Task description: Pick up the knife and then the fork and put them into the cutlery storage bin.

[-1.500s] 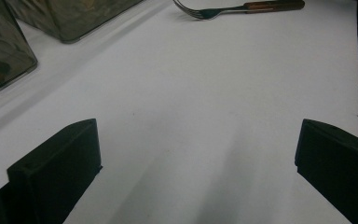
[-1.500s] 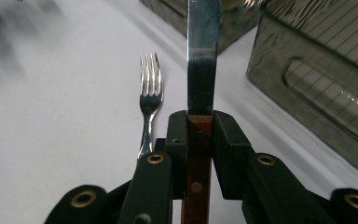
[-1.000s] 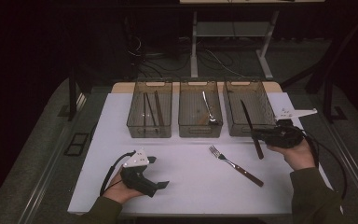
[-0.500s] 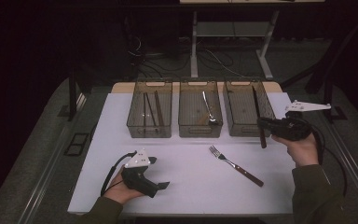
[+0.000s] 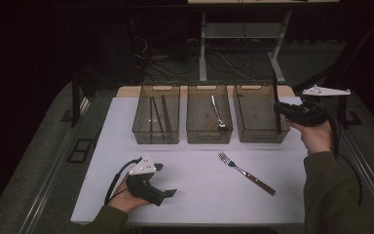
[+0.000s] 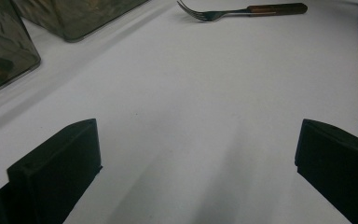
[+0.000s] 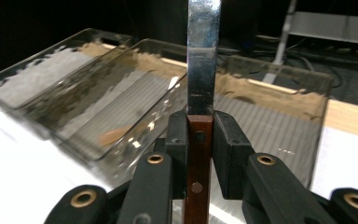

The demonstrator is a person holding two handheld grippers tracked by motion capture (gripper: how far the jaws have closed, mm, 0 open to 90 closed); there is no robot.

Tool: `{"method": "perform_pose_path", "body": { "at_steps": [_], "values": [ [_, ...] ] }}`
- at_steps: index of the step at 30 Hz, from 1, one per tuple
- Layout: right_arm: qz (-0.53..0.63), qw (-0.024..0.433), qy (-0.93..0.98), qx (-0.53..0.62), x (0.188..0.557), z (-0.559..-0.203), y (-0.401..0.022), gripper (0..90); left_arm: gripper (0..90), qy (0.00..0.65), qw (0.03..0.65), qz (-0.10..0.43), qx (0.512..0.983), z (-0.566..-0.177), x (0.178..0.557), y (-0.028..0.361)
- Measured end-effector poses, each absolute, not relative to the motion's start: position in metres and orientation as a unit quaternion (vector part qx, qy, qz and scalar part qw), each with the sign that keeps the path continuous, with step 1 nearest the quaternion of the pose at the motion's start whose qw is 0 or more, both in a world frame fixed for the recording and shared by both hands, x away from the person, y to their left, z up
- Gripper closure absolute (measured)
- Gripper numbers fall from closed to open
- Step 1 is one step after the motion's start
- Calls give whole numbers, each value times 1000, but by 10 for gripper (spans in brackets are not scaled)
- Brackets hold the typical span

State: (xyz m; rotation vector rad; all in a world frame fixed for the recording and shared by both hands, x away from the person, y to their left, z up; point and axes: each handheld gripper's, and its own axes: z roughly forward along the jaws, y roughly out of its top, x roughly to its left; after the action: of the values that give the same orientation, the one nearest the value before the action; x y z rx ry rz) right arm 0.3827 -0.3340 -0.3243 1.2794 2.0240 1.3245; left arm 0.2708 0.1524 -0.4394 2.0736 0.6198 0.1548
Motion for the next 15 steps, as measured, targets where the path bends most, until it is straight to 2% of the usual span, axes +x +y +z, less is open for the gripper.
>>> {"method": "perform_pose_path", "body": {
  "at_steps": [8, 15],
  "values": [
    [448, 221, 715, 489, 413, -328, -339, 769, 0, 251, 468, 61, 845, -439, 270, 152],
    [411, 214, 723, 512, 430, -350, -343, 769, 0, 250, 471, 61, 844, -439, 270, 153]
  ]
}}
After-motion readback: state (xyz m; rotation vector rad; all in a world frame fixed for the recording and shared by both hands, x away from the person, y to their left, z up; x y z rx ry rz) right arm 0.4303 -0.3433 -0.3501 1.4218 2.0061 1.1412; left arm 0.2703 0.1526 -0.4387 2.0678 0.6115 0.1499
